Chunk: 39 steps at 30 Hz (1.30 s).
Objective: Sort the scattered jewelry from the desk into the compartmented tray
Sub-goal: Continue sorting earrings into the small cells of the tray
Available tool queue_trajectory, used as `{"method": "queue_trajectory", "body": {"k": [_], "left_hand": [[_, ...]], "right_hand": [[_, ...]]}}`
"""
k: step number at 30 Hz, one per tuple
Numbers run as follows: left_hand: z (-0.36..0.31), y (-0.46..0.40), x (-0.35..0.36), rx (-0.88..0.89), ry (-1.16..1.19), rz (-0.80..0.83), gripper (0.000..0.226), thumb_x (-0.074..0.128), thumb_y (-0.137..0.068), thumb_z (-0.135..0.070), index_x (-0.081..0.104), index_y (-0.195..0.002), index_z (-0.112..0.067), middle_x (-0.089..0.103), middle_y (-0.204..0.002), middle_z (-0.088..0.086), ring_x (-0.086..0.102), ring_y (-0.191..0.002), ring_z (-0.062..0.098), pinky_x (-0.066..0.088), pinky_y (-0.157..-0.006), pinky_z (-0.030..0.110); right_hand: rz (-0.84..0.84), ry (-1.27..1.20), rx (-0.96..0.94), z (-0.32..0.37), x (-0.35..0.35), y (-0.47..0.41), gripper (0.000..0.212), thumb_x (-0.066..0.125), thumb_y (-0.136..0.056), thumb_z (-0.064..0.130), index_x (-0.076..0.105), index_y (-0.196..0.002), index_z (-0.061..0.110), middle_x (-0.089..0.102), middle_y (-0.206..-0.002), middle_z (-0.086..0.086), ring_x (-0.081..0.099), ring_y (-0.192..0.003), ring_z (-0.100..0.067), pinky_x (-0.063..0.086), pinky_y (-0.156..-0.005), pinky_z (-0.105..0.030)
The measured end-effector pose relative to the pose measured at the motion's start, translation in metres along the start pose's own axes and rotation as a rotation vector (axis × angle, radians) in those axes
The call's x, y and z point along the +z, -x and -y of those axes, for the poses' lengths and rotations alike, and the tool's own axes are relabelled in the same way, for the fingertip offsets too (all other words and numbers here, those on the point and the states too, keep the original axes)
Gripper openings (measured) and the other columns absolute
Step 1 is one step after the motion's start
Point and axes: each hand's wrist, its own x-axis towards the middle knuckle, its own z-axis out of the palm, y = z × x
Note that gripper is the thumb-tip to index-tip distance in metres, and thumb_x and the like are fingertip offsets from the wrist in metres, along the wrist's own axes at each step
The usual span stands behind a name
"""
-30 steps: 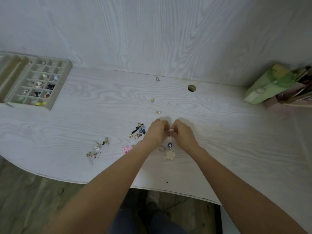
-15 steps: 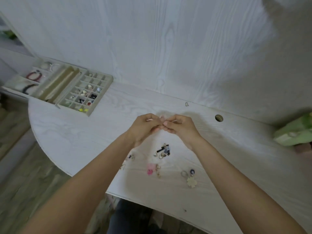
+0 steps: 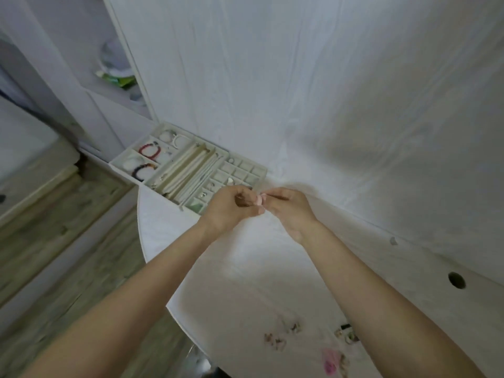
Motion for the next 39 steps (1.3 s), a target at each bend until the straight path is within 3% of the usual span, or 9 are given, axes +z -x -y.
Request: {"method": "queue_trajectory", "body": {"k": [6, 11, 15, 19, 25, 30, 34, 37, 39], "left_hand": [[0.004, -0.038, -0.056, 0.192, -0.455, -0.063, 0.009, 0.064, -0.088, -0.015, 0.073, -0.089, -0.013, 0.06, -0.079, -0.01, 0.058, -0.072, 0.002, 0.045, -0.067, 0.008], [0.013, -0.063, -0.074, 0.163, -0.66, -0.045, 0.011, 0.067, -0.084, -0.01, 0.056, -0.085, -0.012, 0.062, -0.079, 0.002, 0.061, -0.075, 0.017, 0.051, -0.068, 0.028], [0.02, -0.081, -0.08, 0.104, -0.613, 0.026, 0.024, 0.066, -0.084, -0.012, 0.049, -0.101, -0.012, 0.062, -0.086, 0.004, 0.06, -0.078, 0.017, 0.044, -0.061, 0.02], [0.027, -0.097, -0.087, 0.119, -0.487, 0.141, 0.028, 0.054, -0.09, -0.009, 0.066, -0.114, -0.017, 0.068, -0.1, -0.002, 0.063, -0.09, 0.011, 0.048, -0.079, 0.018], [0.031, -0.117, -0.092, 0.102, -0.416, 0.115, 0.015, 0.064, -0.086, -0.007, 0.073, -0.094, -0.014, 0.071, -0.09, 0.001, 0.065, -0.081, 0.008, 0.05, -0.079, 0.018], [0.049, -0.132, -0.096, -0.047, -0.161, 0.063, 0.019, 0.062, -0.084, 0.004, 0.069, -0.101, -0.001, 0.07, -0.099, 0.012, 0.068, -0.088, 0.02, 0.057, -0.078, 0.026], [0.063, -0.137, -0.089, -0.136, -0.148, 0.022, 0.011, 0.065, -0.084, -0.002, 0.067, -0.082, -0.014, 0.07, -0.089, 0.006, 0.067, -0.079, 0.013, 0.056, -0.071, 0.022], [0.074, -0.145, -0.086, -0.201, -0.199, -0.04, 0.005, 0.068, -0.084, -0.008, 0.064, -0.085, -0.01, 0.069, -0.084, 0.009, 0.065, -0.065, 0.009, 0.051, -0.055, 0.016], [0.079, -0.15, -0.085, -0.222, -0.259, -0.058, 0.005, 0.068, -0.084, -0.009, 0.063, -0.085, -0.01, 0.068, -0.082, 0.008, 0.061, -0.062, 0.009, 0.047, -0.053, 0.016]], "right_hand": [[0.07, -0.298, 0.217, 0.008, 0.054, -0.044, 0.01, 0.058, -0.09, -0.001, 0.059, -0.087, 0.008, 0.066, -0.086, -0.01, 0.066, -0.081, -0.022, 0.058, -0.072, -0.027], [0.071, -0.264, 0.266, 0.002, 0.079, -0.07, 0.012, 0.057, -0.09, -0.001, 0.06, -0.098, 0.007, 0.062, -0.092, -0.01, 0.063, -0.082, -0.02, 0.059, -0.067, -0.028], [0.012, -0.041, 0.189, -0.003, 0.084, -0.084, 0.018, 0.059, -0.088, -0.005, 0.057, -0.103, 0.003, 0.062, -0.09, -0.012, 0.063, -0.075, -0.016, 0.056, -0.06, -0.02], [0.03, 0.175, 0.052, -0.007, 0.079, -0.096, 0.02, 0.061, -0.083, -0.01, 0.05, -0.085, 0.006, 0.06, -0.087, -0.007, 0.065, -0.075, -0.02, 0.058, -0.064, -0.021], [0.055, 0.355, -0.034, -0.008, 0.074, -0.115, 0.027, 0.071, -0.077, -0.006, 0.051, -0.086, 0.01, 0.065, -0.102, -0.017, 0.067, -0.085, -0.019, 0.059, -0.073, -0.034], [0.056, 0.482, -0.089, -0.014, 0.064, -0.135, 0.018, 0.071, -0.076, -0.005, 0.063, -0.087, 0.007, 0.069, -0.099, -0.015, 0.066, -0.097, -0.029, 0.054, -0.088, -0.045], [0.021, 0.634, -0.149, -0.019, 0.065, -0.148, 0.013, 0.069, -0.077, -0.006, 0.068, -0.079, 0.006, 0.069, -0.085, -0.011, 0.068, -0.082, -0.024, 0.056, -0.076, -0.036], [0.017, 0.85, -0.258, -0.022, 0.068, -0.155, 0.008, 0.065, -0.08, -0.002, 0.07, -0.08, 0.004, 0.066, -0.081, -0.007, 0.057, -0.069, -0.01, 0.043, -0.067, -0.019], [0.029, 0.944, -0.252, -0.024, 0.07, -0.162, 0.017, 0.063, -0.083, -0.002, 0.063, -0.071, 0.01, 0.062, -0.08, -0.007, 0.052, -0.071, -0.011, 0.037, -0.062, -0.018]]}}
